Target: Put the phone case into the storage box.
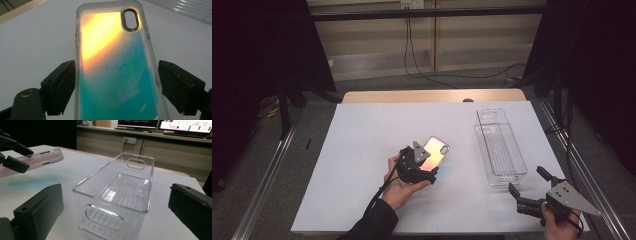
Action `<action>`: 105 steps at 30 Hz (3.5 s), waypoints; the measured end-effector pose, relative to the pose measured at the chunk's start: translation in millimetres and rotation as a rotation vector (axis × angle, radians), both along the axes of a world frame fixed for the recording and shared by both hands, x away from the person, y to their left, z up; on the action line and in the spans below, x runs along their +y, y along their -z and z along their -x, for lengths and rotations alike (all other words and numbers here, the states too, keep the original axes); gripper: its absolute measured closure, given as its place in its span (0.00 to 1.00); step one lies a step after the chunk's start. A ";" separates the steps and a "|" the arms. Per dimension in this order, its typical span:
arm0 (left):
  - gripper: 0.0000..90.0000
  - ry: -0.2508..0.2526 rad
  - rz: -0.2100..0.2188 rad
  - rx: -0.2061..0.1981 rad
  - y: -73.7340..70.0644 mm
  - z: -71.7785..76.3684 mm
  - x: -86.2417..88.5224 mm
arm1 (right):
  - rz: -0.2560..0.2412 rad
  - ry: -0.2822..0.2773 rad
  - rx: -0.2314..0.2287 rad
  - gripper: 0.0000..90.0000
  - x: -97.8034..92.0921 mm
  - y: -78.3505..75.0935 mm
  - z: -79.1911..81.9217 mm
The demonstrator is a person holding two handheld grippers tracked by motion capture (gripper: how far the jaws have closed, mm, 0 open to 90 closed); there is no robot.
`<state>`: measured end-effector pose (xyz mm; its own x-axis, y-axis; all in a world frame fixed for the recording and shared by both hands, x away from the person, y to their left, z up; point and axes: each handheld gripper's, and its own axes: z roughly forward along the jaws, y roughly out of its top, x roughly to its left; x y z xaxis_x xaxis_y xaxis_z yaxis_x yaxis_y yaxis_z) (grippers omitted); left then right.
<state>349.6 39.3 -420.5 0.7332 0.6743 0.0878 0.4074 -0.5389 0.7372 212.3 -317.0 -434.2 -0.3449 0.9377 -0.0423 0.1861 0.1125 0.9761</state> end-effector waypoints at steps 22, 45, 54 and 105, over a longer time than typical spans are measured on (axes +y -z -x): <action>0.19 -0.036 0.073 -0.170 -12.6 32.0 24.9 | -0.051 -0.014 0.019 0.00 12.1 -3.2 -5.6; 0.19 -0.005 0.085 -0.284 -11.0 43.2 2.9 | -0.056 -0.144 0.040 0.08 71.3 -26.1 -43.6; 0.19 -0.012 0.096 -0.298 -10.9 46.7 0.3 | -0.099 -0.139 0.109 0.06 88.0 -36.6 -57.3; 0.19 -0.003 0.063 -0.288 -3.7 45.9 -9.3 | -0.233 -0.133 0.575 0.44 120.6 -55.3 -123.7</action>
